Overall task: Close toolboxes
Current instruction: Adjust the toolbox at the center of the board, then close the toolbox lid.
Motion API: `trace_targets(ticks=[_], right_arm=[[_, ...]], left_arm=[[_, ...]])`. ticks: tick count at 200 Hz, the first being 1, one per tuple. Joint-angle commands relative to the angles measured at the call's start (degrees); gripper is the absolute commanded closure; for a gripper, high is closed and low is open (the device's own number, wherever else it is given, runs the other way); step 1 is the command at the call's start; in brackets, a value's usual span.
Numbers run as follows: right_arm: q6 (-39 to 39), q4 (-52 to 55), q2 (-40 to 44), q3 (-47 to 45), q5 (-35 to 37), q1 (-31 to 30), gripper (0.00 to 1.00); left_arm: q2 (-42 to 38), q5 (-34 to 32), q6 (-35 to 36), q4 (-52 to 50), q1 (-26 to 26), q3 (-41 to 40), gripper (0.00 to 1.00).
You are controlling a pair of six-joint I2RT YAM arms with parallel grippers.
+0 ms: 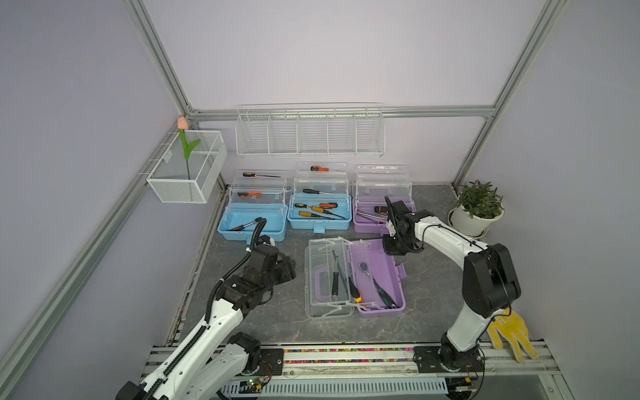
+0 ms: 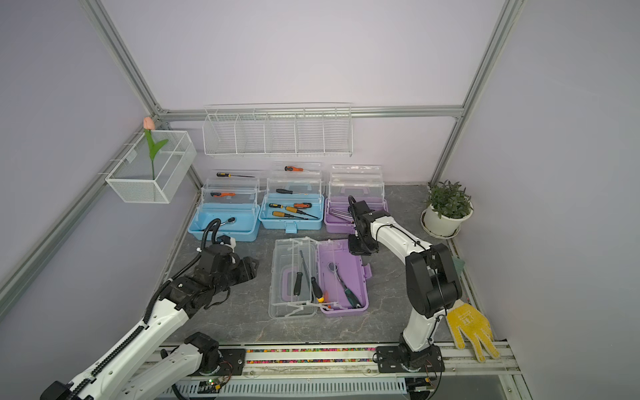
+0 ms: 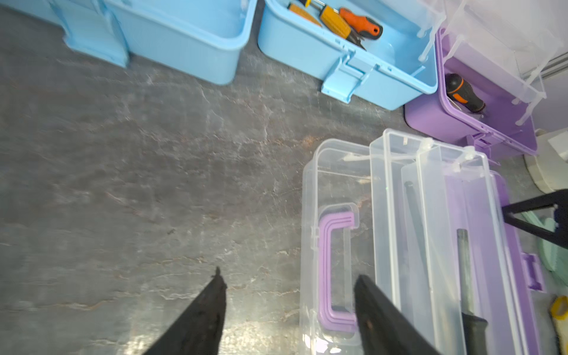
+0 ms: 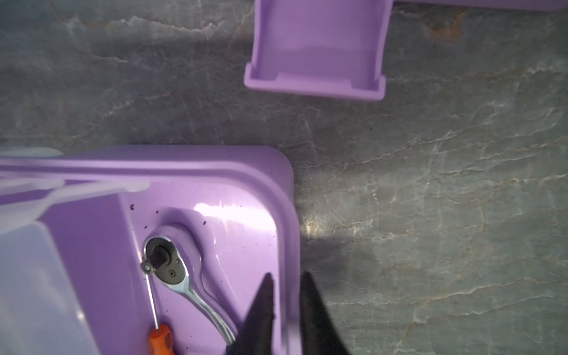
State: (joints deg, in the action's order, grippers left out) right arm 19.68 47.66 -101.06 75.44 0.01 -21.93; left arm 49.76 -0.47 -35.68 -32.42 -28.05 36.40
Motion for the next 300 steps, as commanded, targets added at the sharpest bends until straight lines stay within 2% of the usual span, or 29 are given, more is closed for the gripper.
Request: trace_targets(ticks=[1,24,55,78,109,120,159,213,225,240,257,275,300], right_arm=[[1.2,-1.3,1.6,0.7,-3.0,0.8,0.34],[0.6,0.3,4.8,-0.1,-3.9,1.2,0.26],[0.1,2.5,10.8,-4.4,-5.4,1.2,0.24],[0.2,3.9,15.0,-8.3,-7.7,1.2,0.28],[0.9,6.2,19.9,-12.2,-7.4,0.5,0.41],[1.1,6.5,21.0,-13.2,-7.2,-0.2,0.42],[1.1,5.7,19.9,-15.3,-5.8,-0.7,0.43],[1.5,4.1,19.0,-15.5,-6.6,-0.8,0.48],[1.2,3.9,19.7,-15.2,-8.1,-0.8,0.48],[1.2,2.2,20.9,-15.3,-13.4,-0.2,0.49],[1.2,2.3,21.0,-14.0,-15.6,0.6,0.49],[1.0,1.8,20.5,-12.6,-15.3,2.1,0.49],[0.0,0.8,18.6,-10.6,-14.9,4.1,0.49]], left_arm=[[2.6,8.7,-3.4,5.2,0.3,-2.5,0.44],[4.6,9.6,-3.6,5.1,0.3,-3.4,0.51],[6.6,13.9,-5.1,9.3,-0.1,-5.8,0.59],[6.8,15.7,-5.9,11.8,-0.2,-8.4,0.62],[6.4,16.7,-6.5,12.4,-1.4,-10.6,0.63],[6.2,16.4,-6.6,12.6,-1.5,-11.4,0.63],[7.4,16.4,-7.5,15.2,-1.8,-12.8,0.68],[9.4,15.3,-6.9,15.9,-2.1,-13.0,0.82],[9.4,15.0,-6.7,15.5,-2.1,-12.9,0.83],[9.5,14.8,-6.6,15.6,-2.1,-12.8,0.85],[10.0,14.6,-6.3,15.6,-2.1,-12.6,0.92],[10.7,13.7,-5.0,13.5,-2.1,-11.4,0.98],[9.6,10.6,-2.2,7.7,-2.1,-7.5,1.0]])
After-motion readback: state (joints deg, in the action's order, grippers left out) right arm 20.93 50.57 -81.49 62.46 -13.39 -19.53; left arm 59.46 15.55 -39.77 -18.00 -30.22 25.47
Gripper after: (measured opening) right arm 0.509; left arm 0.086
